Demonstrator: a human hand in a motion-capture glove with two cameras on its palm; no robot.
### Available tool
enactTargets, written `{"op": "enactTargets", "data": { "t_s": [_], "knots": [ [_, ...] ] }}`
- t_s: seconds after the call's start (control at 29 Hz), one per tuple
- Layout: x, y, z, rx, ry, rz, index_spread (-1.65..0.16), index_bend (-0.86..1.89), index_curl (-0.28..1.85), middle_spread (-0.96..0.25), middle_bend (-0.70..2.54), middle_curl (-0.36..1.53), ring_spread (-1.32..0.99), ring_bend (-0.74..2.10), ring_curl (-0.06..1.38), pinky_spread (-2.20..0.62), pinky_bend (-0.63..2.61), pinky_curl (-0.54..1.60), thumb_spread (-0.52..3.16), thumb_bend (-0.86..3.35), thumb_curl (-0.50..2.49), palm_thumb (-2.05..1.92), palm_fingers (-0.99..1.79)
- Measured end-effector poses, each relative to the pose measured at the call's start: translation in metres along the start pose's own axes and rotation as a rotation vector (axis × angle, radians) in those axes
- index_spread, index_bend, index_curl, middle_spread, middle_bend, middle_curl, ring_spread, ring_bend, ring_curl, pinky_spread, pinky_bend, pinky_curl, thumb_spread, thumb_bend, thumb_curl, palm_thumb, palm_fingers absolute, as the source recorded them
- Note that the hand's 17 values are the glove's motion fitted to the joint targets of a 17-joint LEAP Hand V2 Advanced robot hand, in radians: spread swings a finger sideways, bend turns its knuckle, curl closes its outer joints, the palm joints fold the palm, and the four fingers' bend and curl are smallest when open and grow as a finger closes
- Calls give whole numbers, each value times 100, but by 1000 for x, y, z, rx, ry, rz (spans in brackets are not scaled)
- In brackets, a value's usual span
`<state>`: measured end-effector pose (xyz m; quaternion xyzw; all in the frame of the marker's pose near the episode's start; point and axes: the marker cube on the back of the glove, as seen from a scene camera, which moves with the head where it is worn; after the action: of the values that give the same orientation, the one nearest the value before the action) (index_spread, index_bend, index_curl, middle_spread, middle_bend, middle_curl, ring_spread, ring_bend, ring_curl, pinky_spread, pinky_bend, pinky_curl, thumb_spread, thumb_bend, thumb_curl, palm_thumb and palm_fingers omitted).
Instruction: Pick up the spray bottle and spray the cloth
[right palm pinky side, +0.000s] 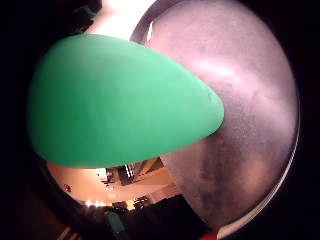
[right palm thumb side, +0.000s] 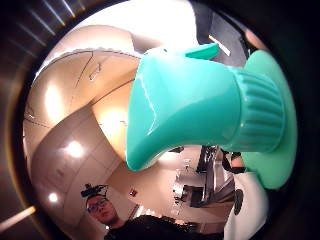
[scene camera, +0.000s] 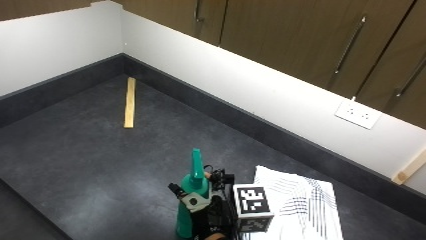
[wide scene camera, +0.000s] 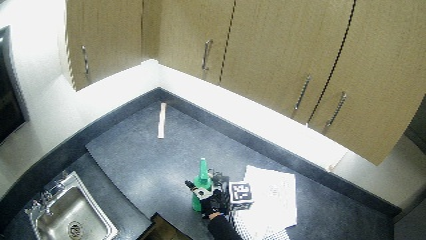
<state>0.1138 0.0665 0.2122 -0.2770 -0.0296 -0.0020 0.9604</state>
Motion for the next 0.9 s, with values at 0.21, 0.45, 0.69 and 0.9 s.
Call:
{"op": "enactTargets", "data": {
  "t_s": [0.21,0.45,0.69,0.9],
  "knots": [
    [4,-1,-3,-17,18,20,-17,22,47,-2,29,52,-6,22,42,9,14,24,84,-2,63,106,68],
    [9,2,-6,-39,31,26,-33,3,38,-2,13,45,3,19,44,14,37,32,85,-4,60,101,5],
    [-9,11,0,-61,1,-33,-39,9,28,-3,18,40,5,22,40,15,45,31,85,-3,58,99,1],
    [-41,36,15,-117,-30,-131,-41,12,26,-3,19,38,7,24,39,16,48,31,85,-3,57,99,0]
  ]
}}
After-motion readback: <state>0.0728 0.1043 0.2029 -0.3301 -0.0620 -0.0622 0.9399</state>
